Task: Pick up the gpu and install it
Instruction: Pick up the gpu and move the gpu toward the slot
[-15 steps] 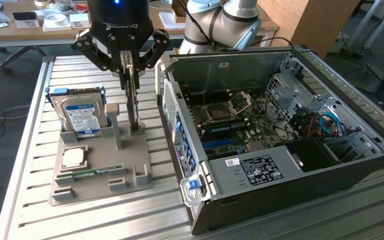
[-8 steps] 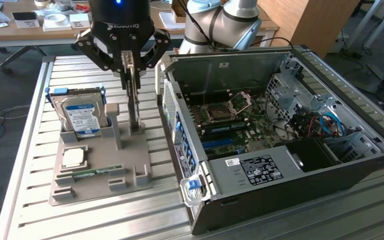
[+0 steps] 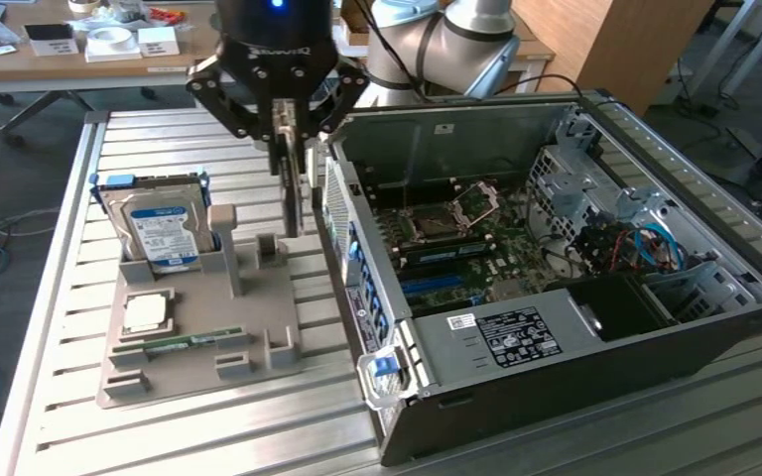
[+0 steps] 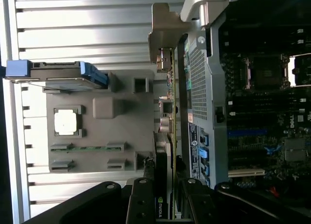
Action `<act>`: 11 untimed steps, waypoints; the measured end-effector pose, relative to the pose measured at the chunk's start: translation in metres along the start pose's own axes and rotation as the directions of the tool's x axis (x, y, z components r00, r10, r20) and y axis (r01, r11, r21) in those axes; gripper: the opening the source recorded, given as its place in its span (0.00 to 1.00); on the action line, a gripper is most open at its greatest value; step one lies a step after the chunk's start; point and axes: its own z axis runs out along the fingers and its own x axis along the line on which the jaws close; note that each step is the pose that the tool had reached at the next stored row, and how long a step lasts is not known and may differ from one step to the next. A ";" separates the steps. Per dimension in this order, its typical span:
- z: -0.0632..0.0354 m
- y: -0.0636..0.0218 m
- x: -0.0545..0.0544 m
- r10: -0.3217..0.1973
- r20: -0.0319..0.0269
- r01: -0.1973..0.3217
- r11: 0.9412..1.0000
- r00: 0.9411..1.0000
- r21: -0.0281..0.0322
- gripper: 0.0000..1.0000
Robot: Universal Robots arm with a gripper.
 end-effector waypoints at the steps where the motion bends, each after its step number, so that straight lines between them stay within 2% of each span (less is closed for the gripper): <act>1: 0.0002 0.0003 -0.004 0.000 0.000 0.000 1.000 1.000 0.000 0.27; 11: 0.0011 0.0034 -0.050 0.000 0.000 0.000 1.000 1.000 -0.004 0.27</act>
